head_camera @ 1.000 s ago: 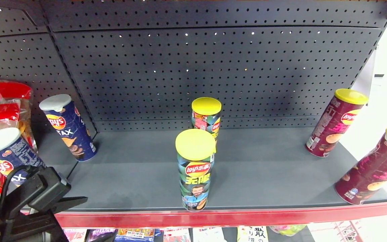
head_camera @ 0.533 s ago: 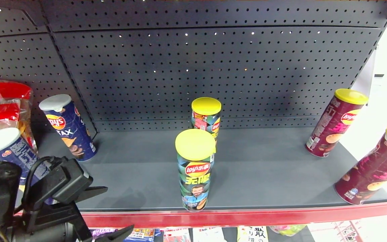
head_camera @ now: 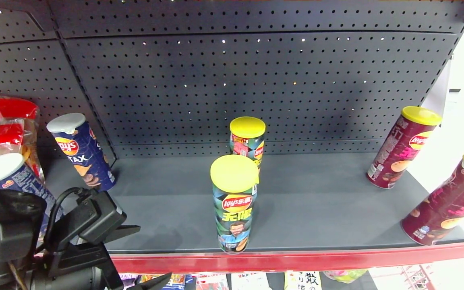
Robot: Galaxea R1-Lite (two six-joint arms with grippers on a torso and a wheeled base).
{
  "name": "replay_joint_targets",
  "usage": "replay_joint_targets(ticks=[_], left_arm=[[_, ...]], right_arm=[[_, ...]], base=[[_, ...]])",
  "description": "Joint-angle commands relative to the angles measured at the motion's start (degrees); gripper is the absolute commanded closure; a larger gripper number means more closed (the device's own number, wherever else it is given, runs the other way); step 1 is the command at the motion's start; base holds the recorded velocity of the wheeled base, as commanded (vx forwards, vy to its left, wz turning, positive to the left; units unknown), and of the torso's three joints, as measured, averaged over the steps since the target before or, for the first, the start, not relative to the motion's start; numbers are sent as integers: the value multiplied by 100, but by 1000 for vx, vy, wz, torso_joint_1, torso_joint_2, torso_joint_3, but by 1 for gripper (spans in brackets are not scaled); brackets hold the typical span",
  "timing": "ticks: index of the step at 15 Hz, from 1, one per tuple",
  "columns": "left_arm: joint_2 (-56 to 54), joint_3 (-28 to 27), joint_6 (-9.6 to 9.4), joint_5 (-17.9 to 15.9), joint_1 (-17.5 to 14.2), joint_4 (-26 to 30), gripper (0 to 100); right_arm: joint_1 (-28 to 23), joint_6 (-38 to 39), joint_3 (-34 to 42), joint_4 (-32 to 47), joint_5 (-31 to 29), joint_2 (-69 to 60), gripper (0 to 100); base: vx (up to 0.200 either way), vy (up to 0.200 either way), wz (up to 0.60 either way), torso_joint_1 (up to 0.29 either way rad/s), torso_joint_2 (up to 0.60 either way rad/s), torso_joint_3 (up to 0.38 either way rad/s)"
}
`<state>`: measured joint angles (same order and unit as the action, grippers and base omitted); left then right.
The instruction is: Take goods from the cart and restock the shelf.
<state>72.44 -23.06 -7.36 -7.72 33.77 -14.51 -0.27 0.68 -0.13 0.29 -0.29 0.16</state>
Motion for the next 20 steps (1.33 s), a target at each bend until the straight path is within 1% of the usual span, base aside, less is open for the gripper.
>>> replay_joint_targets(ticks=[1, 2, 3, 5, 8, 9, 11, 12, 14, 15, 20], left_arm=[[201, -31, 16, -2, 16, -35, 0], [289, -40, 16, -11, 25, -70, 0], [464, -58, 33, -2, 130, -167, 0], [658, -75, 95, 16, 236, -298, 0], [904, -234, 112, 156, 253, -298, 0], [1106, -321, 112, 297, 253, -290, 0], [1458, -515, 147, 728, 253, -298, 0], [1660, -708, 314, 956, 297, -298, 0], [1835, -919, 534, 991, 429, -298, 0], [1915, -981, 578, 991, 464, -298, 0], [2090, -1051, 587, 1000, 464, -298, 0]], right_arm=[[9, -7, 5, 6, 3, -16, 0], [9, -7, 5, 6, -6, -16, 0], [9, -7, 5, 6, -15, -16, 0], [9, -16, 5, 6, -15, -16, 0], [9, -16, 5, 6, -23, -16, 0], [9, -16, 5, 6, -32, -16, 0], [9, -16, 5, 6, -50, -16, 0], [9, -16, 5, 6, -50, -16, 0], [9, -16, 5, 6, -41, -16, 0], [9, -16, 5, 6, -50, -16, 0], [9, -16, 5, 6, -50, -16, 0]], base=[[0, 0, 0, 0, 0, 0], [0, 0, 0, 0, 0, 0], [0, 0, 0, 0, 0, 0], [0, 0, 0, 0, 0, 0], [0, 0, 0, 0, 0, 0], [0, 0, 0, 0, 0, 0], [0, 0, 0, 0, 0, 0], [0, 0, 0, 0, 0, 0], [0, 0, 0, 0, 0, 0], [0, 0, 0, 0, 0, 0], [0, 0, 0, 0, 0, 0]])
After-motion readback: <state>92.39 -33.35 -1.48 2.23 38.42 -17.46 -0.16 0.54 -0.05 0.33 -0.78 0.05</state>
